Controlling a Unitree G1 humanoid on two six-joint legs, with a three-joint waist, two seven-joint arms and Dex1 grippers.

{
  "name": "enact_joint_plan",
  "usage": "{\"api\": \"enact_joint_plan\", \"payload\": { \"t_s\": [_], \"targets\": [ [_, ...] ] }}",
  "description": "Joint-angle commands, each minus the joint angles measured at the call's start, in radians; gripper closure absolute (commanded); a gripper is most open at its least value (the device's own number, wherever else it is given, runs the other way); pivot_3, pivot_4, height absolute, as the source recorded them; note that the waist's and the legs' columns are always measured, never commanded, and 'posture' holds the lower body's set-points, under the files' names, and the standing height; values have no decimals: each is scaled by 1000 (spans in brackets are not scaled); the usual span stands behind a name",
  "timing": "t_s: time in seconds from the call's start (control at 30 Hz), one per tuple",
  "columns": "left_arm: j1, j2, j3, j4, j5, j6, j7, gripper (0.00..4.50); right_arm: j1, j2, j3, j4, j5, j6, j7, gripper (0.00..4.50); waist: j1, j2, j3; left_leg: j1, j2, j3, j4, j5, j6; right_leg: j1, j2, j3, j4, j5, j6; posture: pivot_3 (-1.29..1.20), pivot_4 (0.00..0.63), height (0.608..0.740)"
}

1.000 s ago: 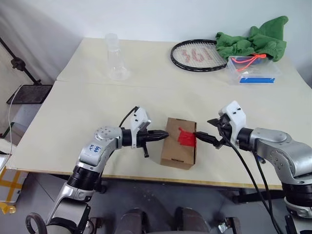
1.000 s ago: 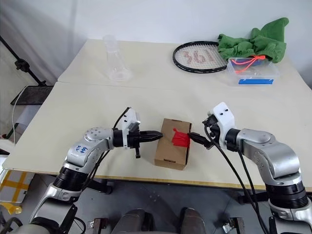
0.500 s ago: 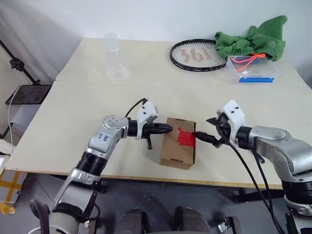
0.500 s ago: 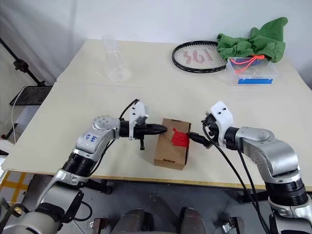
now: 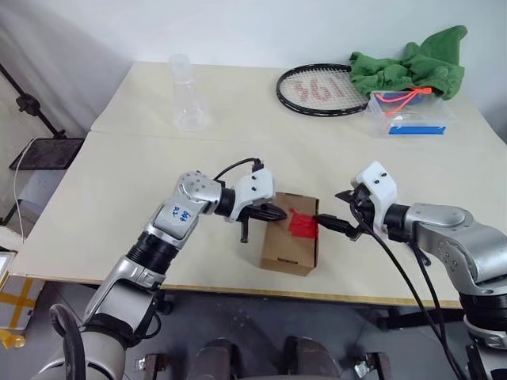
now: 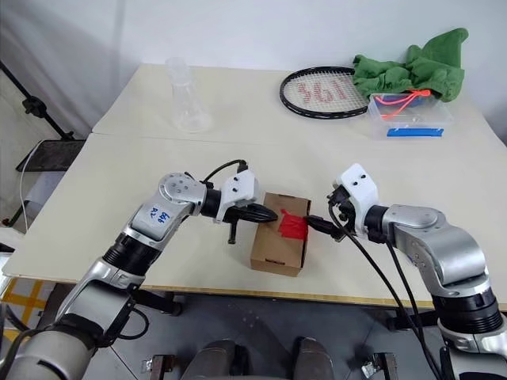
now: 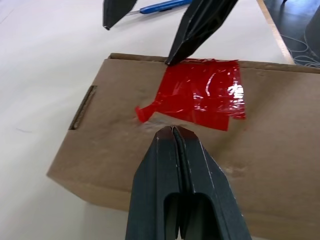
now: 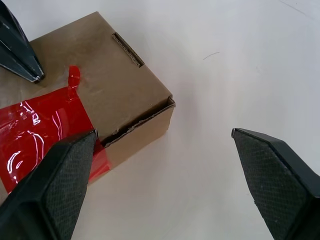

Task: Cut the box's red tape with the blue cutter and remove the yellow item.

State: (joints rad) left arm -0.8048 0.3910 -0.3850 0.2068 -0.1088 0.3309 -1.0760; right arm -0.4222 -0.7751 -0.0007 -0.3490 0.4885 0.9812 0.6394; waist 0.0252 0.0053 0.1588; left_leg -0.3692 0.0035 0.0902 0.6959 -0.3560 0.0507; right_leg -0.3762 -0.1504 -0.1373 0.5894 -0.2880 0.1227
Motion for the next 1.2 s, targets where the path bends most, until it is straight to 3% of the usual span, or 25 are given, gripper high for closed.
{"api": "enact_joint_plan", "payload": {
  "t_s": [0.03, 0.4, 0.5, 0.73, 0.97, 1.2],
  "targets": [
    [54, 13, -73, 32, 53, 48, -30, 4500, 45, -44, 43, 45, -50, 21, 8, 28, 1, 0, 0, 0, 0, 0, 0, 0, 0, 0, 0, 0, 0, 0, 0, 0, 150, 740],
    [71, 18, -67, 10, 47, 73, -22, 4500, 71, -96, 66, 81, -78, -20, 47, 28, 0, -3, -2, 0, 0, -2, 0, -1, 0, 2, -1, 0, -2, 0, 0, 0, 150, 740],
    [79, 19, -65, -4, 47, 83, -20, 4500, 82, -115, 81, 80, -95, -28, 68, 28, -3, 3, -1, -1, 1, -1, 0, -1, 0, 1, -1, 1, -3, 0, 0, 0, 150, 740],
    [84, 15, -61, -9, 50, 90, -14, 4500, 100, -137, 91, 83, -127, -49, 97, 28, -2, 3, -1, 0, 2, 0, -1, -1, 0, 1, 2, 0, -3, 0, 0, 0, 150, 740],
    [90, 14, -52, -10, 50, 88, -3, 4500, 30, 66, -225, 153, 157, 235, 62, 28, -2, 4, 0, 0, 3, 0, -1, -1, 0, 1, 1, 0, -3, 0, 0, 0, 150, 740],
    [91, 20, -49, -10, 50, 84, -6, 4500, -27, 114, -243, 313, 243, 418, 76, 28, -4, 5, 1, 0, 3, -1, -1, -1, -1, 1, -1, 1, -4, 0, 0, 0, 150, 740]
  ]
}}
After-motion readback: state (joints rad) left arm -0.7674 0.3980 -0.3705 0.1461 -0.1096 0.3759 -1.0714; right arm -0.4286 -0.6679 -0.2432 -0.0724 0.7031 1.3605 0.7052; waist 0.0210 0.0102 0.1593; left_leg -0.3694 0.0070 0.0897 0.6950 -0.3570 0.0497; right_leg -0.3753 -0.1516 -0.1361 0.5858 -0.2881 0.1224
